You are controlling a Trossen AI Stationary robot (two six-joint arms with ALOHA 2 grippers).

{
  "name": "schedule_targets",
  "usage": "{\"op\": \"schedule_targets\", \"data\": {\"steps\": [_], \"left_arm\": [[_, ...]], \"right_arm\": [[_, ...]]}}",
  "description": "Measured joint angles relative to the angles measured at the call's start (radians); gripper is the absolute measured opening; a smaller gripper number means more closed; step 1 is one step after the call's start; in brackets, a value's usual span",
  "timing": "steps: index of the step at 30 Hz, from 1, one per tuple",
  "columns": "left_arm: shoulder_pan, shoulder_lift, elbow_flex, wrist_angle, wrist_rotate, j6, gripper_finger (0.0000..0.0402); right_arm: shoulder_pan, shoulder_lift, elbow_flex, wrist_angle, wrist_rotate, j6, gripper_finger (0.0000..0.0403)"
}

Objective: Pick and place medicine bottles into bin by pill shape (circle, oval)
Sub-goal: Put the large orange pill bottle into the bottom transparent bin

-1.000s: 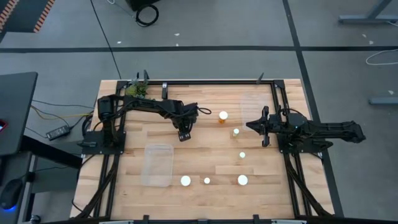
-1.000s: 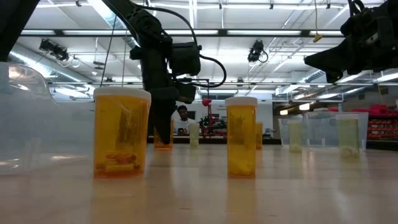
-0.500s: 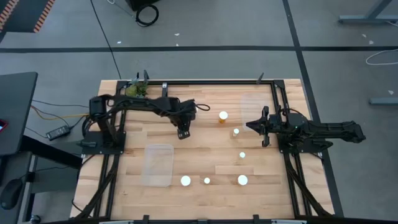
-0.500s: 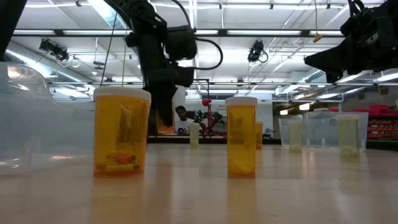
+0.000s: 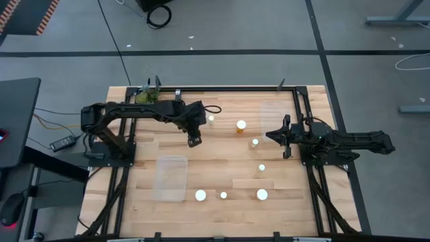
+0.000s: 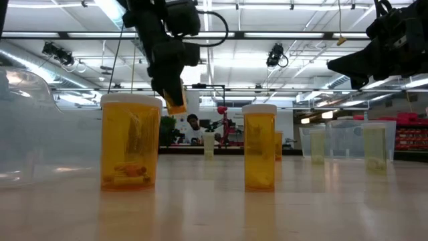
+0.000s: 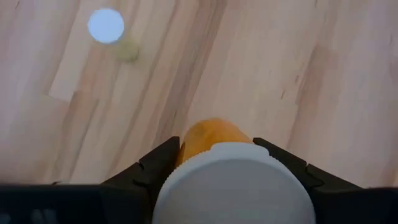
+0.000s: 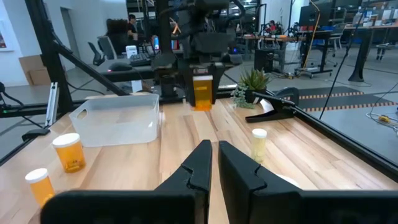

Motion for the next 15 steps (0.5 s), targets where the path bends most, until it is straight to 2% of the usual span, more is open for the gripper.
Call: {"op": "schedule_targets", "data": {"steps": [15], "left_arm": [[-0.073, -0.080, 0.000, -0.055, 0.002, -0.102, 0.0195]], "right_arm": [[0.000, 0.000, 0.000, -0.001, 0.000, 0.000, 0.0037]]}}
